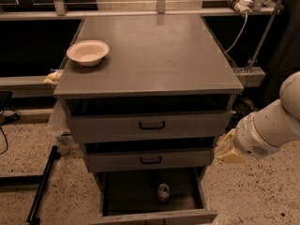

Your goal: Pick 7up can from bottom drawer and place on counter

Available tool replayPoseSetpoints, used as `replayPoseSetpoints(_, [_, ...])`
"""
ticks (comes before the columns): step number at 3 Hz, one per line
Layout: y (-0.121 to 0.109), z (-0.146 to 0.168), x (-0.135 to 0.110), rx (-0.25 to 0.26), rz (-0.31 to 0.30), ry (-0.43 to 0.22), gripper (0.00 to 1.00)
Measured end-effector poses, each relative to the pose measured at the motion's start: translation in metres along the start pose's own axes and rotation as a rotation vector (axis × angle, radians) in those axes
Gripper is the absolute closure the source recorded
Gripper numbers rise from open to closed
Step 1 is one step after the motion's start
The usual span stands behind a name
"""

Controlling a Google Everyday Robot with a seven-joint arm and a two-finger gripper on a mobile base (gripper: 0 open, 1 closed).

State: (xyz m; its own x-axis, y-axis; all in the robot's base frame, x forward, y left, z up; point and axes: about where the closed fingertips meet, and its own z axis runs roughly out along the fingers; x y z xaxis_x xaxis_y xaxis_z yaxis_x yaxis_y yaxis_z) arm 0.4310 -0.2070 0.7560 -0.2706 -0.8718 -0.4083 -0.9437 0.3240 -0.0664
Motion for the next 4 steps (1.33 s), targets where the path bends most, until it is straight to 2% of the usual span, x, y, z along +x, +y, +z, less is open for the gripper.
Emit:
replayPoseSetpoints(1, [0.005,0.026,0.015,-0.015,0.011,-0.015,1.00])
replayPoseSetpoints(2, [0.026,0.088,0.039,-0.045,0.013,-0.076,1.00])
replayPoseSetpoints(3, [0.034,0.190,0.058,-0.022,0.029,-0.228,1.00])
replayPoseSetpoints(4, [0.034,0.190,0.058,-0.022,0.029,-0.229,1.00])
